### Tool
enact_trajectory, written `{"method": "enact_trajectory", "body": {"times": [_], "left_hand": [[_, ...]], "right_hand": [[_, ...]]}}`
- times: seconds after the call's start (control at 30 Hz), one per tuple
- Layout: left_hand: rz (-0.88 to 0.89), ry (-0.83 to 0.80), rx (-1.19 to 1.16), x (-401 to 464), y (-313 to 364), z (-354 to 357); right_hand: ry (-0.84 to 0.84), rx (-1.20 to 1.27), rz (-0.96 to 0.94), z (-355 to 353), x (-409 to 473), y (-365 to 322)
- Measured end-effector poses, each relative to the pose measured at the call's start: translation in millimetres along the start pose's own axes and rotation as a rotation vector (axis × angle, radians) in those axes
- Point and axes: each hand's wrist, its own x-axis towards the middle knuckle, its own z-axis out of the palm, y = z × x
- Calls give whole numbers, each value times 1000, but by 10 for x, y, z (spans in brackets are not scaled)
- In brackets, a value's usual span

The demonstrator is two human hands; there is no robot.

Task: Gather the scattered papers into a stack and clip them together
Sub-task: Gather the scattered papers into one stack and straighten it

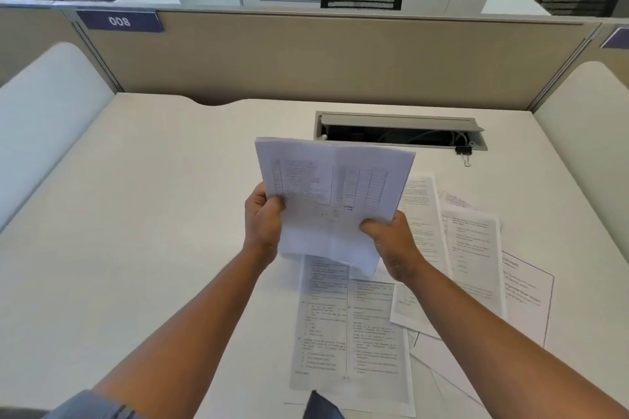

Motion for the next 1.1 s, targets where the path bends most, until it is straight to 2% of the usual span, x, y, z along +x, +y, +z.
{"method": "enact_trajectory", "body": {"times": [0.17, 0.3, 0.43, 0.5, 0.63, 0.7, 0.8, 0.87, 0.97, 1.03, 1.1], "left_hand": [[-140, -121, 99, 60, -66, -89], [-149, -245, 181, 131, -81, -96], [-213, -276, 216, 165, -158, 36], [-310, -353, 164, 160, -192, 113], [-582, -626, -27, 127, -312, 113], [-642, -659, -35, 93, -405, 185], [-610, -560, 129, 14, -535, 337], [-587, -483, 245, -28, -602, 399], [-584, -431, 371, -91, -647, 442], [-566, -417, 463, -120, -650, 461], [-547, -401, 521, -137, -655, 457]], "right_hand": [[17, -1, 42, -12, -20, 1], [57, 17, 65, -133, -4, -68], [45, 53, 119, -295, -38, -41], [64, 73, 165, -405, -69, 4], [102, 152, 273, -612, -119, 118], [119, 151, 284, -742, -144, 196], [256, -21, 203, -900, -160, 318], [484, -210, 165, -1002, -152, 394], [793, -635, 257, -1224, -141, 481], [829, -798, 371, -1395, -167, 554], [781, -789, 490, -1516, -208, 635]]}}
